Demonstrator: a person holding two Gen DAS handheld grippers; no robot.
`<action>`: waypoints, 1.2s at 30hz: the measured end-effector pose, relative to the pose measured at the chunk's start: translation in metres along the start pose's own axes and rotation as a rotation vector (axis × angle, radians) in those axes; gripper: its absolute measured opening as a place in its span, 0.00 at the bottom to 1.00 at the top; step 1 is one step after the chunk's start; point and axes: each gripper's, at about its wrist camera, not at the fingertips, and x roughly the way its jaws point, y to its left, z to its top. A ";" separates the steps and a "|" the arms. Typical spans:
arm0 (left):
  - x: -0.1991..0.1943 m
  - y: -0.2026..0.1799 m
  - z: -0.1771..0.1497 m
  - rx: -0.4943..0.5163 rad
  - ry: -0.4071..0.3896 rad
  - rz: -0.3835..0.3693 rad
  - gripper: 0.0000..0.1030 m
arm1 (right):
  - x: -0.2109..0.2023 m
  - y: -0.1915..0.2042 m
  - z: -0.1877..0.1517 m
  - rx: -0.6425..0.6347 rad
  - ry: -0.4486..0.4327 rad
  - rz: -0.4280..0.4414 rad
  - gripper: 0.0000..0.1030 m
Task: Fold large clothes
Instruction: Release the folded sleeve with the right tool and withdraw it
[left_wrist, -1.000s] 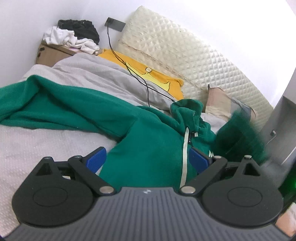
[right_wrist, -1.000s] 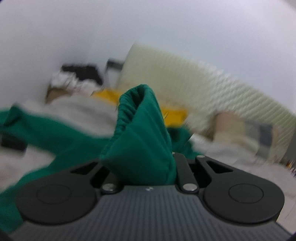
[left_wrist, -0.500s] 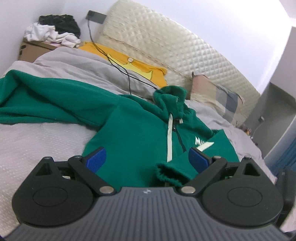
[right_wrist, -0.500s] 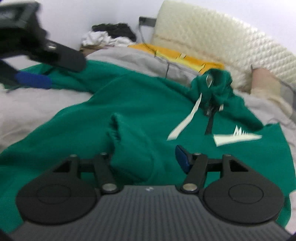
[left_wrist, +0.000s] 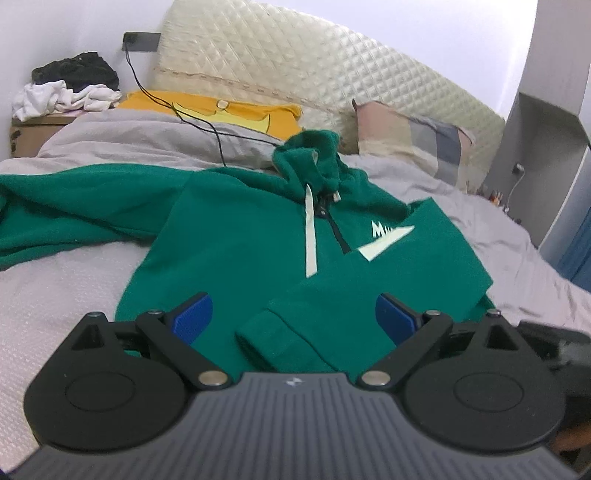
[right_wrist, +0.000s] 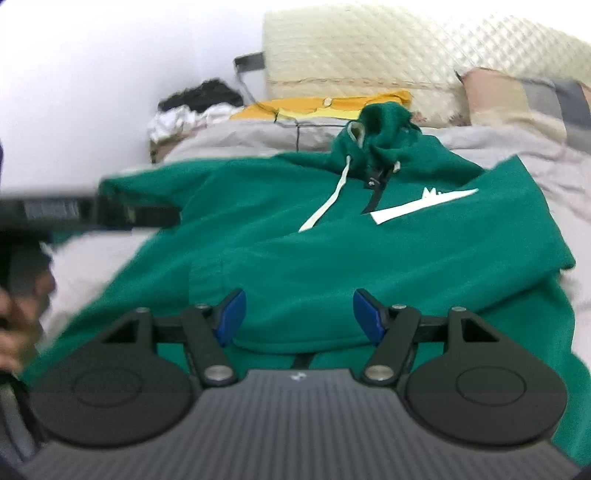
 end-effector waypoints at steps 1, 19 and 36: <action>0.003 -0.002 -0.001 0.007 0.007 0.005 0.94 | 0.000 -0.004 0.002 0.027 -0.011 0.004 0.64; 0.078 -0.033 -0.037 0.137 0.200 0.035 0.68 | 0.081 -0.059 -0.025 0.182 0.098 -0.114 0.48; 0.048 -0.040 -0.030 0.107 0.124 0.036 0.68 | -0.008 -0.044 -0.014 0.203 -0.004 -0.179 0.49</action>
